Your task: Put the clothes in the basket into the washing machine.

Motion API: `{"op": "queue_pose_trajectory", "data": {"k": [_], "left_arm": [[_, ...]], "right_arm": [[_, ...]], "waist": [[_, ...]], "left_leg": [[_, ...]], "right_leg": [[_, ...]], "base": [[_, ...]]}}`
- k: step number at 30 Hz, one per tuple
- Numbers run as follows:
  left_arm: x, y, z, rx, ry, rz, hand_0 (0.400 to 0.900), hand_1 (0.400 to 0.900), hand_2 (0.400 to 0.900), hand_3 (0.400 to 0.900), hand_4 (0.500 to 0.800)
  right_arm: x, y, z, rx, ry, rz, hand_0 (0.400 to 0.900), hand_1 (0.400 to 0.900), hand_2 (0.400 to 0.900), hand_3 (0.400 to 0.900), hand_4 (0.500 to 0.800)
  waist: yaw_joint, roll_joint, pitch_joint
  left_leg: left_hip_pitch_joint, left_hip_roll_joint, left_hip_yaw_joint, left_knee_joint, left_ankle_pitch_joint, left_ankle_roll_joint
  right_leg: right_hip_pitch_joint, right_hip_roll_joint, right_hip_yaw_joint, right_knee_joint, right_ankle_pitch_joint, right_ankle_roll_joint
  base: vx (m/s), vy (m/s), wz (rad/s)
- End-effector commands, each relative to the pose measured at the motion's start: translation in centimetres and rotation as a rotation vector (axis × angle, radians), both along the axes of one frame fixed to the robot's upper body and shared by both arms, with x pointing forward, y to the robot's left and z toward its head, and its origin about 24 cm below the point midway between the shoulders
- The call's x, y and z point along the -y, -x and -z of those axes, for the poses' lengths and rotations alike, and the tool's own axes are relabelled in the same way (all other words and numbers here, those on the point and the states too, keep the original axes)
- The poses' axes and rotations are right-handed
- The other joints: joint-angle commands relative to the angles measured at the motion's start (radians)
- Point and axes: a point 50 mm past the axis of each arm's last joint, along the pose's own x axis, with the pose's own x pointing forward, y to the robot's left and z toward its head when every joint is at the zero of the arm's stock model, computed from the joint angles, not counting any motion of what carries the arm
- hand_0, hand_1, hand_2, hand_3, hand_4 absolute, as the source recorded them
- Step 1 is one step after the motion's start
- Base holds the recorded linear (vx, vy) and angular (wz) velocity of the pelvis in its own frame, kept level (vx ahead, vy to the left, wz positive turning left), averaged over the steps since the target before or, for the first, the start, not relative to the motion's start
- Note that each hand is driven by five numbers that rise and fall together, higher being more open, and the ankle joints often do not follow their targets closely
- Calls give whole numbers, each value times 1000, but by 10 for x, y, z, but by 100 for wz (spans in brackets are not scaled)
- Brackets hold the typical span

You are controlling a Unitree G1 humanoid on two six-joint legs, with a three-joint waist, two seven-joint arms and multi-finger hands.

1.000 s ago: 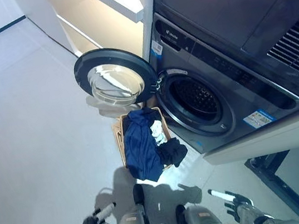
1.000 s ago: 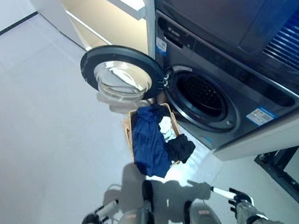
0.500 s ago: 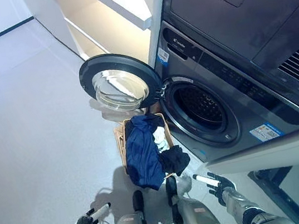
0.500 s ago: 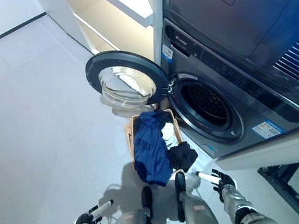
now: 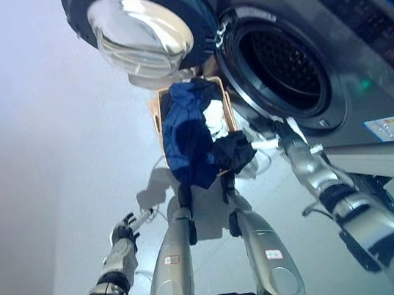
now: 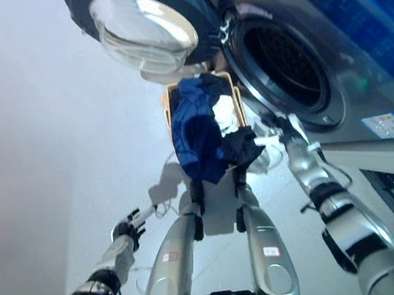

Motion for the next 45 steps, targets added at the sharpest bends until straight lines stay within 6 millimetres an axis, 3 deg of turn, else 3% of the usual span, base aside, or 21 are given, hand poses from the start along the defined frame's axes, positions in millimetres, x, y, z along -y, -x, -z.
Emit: {"op": "queue_pose_trajectory", "data": {"k": [1, 7, 12, 16, 19, 20, 26, 33, 36, 37, 39, 45], "left_arm": [[-22, 14, 2, 2, -43, -82, 900, 900, 900, 900, 800], [-11, -11, -16, 111, 10, -130, 900, 900, 900, 900, 800], [4, -30, -34, 216, 26, -115, 900, 900, 900, 900, 800], [12, -44, -49, 283, 27, -106, 900, 900, 900, 900, 800], [14, -51, -58, 327, 34, -102, 900, 900, 900, 900, 800], [15, -55, -66, 366, 47, -112, 900, 900, 900, 900, 800], [19, -65, -76, 400, 65, -104, 900, 900, 900, 900, 800], [26, -67, -81, 434, 84, -87, 900, 900, 900, 900, 800], [28, -60, -70, 390, 93, -91, 900, 900, 900, 900, 800], [28, -59, -67, 376, 94, -99, 900, 900, 900, 900, 800], [25, -58, -67, 378, 90, -109, 900, 900, 900, 900, 800], [24, -59, -72, 406, 76, -109, 900, 900, 900, 900, 800]], "right_arm": [[-5, -2, -8, 46, 108, -52, 900, 900, 900, 900, 800], [-13, -21, -44, 139, 298, -51, 900, 900, 900, 900, 800], [-13, -25, -53, 205, 391, 16, 900, 900, 900, 900, 800], [-7, -26, -56, 220, 478, 80, 900, 900, 900, 900, 800], [-2, -29, -68, 260, 527, 112, 900, 900, 900, 900, 800], [-1, -31, -82, 306, 563, 122, 900, 900, 900, 900, 800], [8, -35, -103, 331, 648, 175, 900, 900, 900, 900, 800], [29, -33, -109, 293, 690, 234, 900, 900, 900, 900, 800], [33, -30, -96, 231, 706, 233, 900, 900, 900, 900, 800], [34, -29, -90, 218, 706, 237, 794, 794, 794, 794, 736], [33, -28, -88, 221, 708, 241, 400, 400, 400, 400, 500], [28, -27, -86, 261, 686, 247, 400, 400, 400, 400, 500]], "waist": [[11, 35, -60], [19, 50, -6], [24, 66, 14], [32, 77, 14], [42, 90, 14], [47, 97, 14], [56, 109, 11], [78, 123, -8], [78, 117, -20], [78, 115, -17], [78, 114, -21], [78, 106, -43]], "left_leg": [[-20, -29, 1, -66, 10, -6], [-154, -40, 1, 56, -19, -2], [-284, -49, -1, 175, -52, 3], [-394, -59, -3, 267, -76, 9], [-462, -64, -4, 330, -93, 12], [-513, -68, -2, 372, -98, 14], [-624, -74, -1, 472, -119, 14], [-737, -83, 12, 579, -152, 19], [-770, -84, 16, 601, -155, 21], [-759, -84, 15, 596, -158, 22], [-760, -86, 15, 595, -158, 22], [-757, -89, 12, 589, -157, 21]], "right_leg": [[-99, -1, 39, 264, -233, 72], [-222, -14, 42, 385, -266, 64], [-340, -24, 45, 490, -294, 60], [-444, -36, 49, 586, -319, 52], [-513, -48, 52, 655, -342, 48], [-562, -54, 54, 693, -343, 47], [-672, -66, 57, 797, -370, 47], [-789, -70, 59, 900, -402, 46], [-822, -72, 60, 919, -401, 43], [-812, -70, 60, 913, -402, 43], [-813, -70, 61, 911, -401, 43], [-814, -67, 67, 906, -399, 44]], "base": [[-14, -22, 4], [-15, -23, 7], [-3, -9, 10], [-20, -13, 12], [-35, 1, 11], [0, 0, 0], [-29, 3, 8], [-8, 1, 3], [0, 0, 0], [0, 0, 0], [0, 0, 0], [1, 2, -1]]}}
